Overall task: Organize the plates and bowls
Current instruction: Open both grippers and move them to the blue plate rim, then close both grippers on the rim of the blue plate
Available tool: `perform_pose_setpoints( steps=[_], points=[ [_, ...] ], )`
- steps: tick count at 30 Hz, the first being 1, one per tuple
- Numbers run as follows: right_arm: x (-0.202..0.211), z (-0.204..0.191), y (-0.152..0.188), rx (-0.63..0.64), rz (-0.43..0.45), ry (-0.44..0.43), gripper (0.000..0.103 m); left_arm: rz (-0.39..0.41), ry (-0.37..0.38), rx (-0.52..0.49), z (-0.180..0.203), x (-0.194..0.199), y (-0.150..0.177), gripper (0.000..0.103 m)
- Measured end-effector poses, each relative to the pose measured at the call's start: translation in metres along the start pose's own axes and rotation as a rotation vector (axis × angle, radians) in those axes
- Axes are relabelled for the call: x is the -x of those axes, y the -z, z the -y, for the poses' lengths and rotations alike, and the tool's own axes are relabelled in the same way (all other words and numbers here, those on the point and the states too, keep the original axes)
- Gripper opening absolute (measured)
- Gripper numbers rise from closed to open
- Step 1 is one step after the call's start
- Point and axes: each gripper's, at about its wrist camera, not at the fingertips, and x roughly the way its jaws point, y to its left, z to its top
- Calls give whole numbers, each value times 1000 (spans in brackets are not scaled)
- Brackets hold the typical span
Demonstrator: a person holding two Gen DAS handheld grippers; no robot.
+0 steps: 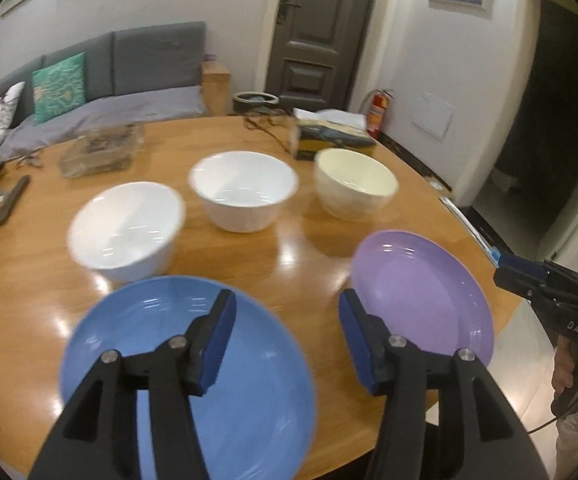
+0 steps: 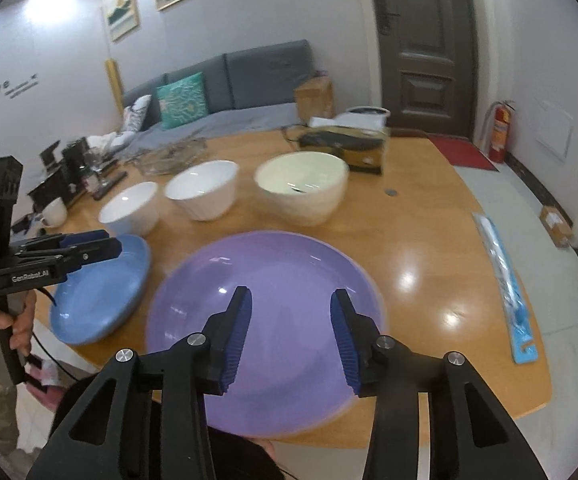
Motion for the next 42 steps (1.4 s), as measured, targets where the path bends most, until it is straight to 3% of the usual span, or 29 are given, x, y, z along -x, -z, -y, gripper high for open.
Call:
perform_pose_setpoints(
  steps=[9, 19, 21, 29, 34, 42],
  points=[
    [-37, -83, -17, 115, -39, -109, 37, 23, -87, 112, -80, 33, 29, 52],
    [-102, -161, -13, 227, -172, -209, 39, 2, -201, 234, -151, 39, 69, 52],
    [-115, -173, -9, 246, -203, -206, 49, -12, -220, 244, -158, 33, 74, 52],
    [-138, -195, -1, 300, -265, -175, 58, -48, -208, 253, -163, 14, 87, 52],
    [-142, -203, 0, 334, -277, -142, 58, -38, -214, 234, -159, 11, 89, 51],
    [-144, -206, 0, 387, -305, -57, 57, -32, -192, 229, -159, 12, 89, 36]
  ],
)
